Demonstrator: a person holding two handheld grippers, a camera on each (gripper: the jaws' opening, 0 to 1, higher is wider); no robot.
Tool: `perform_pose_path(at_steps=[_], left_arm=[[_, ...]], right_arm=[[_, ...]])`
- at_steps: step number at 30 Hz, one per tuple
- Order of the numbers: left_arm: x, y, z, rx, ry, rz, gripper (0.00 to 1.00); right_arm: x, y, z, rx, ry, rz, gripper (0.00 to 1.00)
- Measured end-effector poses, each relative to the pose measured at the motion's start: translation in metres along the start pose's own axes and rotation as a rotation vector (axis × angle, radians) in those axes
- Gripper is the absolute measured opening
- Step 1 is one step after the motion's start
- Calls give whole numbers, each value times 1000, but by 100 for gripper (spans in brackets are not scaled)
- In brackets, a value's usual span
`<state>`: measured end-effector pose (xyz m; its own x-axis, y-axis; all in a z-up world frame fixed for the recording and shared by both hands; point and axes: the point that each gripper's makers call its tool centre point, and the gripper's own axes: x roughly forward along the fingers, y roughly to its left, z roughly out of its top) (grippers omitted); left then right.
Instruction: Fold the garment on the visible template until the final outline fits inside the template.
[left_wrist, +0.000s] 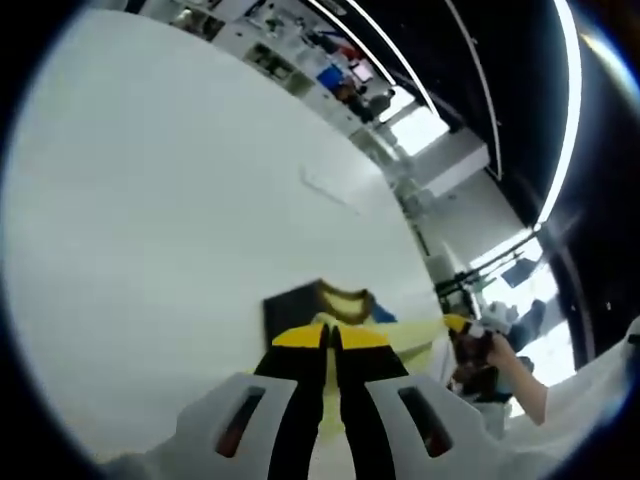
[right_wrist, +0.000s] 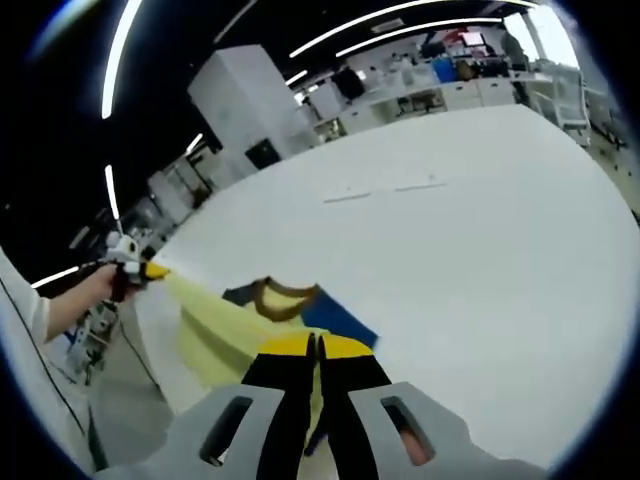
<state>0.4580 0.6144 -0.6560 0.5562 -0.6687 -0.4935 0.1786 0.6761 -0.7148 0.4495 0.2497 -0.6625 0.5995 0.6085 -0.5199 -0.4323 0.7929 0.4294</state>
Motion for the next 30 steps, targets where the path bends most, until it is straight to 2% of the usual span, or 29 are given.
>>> perform_pose_path(at_steps=[7, 22, 26, 30], left_arm=[[18, 18, -4, 5, 31, 41, 0], [31, 31, -12, -15, 44, 80, 0], [36, 35, -17, 18, 68, 108, 0], [38, 39, -19, 7, 68, 116, 0]], right_arm=[[18, -12, -10, 8, 40, -25, 2], [40, -25, -25, 4, 87, -50, 2], [45, -34, -30, 9, 91, -55, 2], [50, -43, -37, 19, 99, -65, 2]])
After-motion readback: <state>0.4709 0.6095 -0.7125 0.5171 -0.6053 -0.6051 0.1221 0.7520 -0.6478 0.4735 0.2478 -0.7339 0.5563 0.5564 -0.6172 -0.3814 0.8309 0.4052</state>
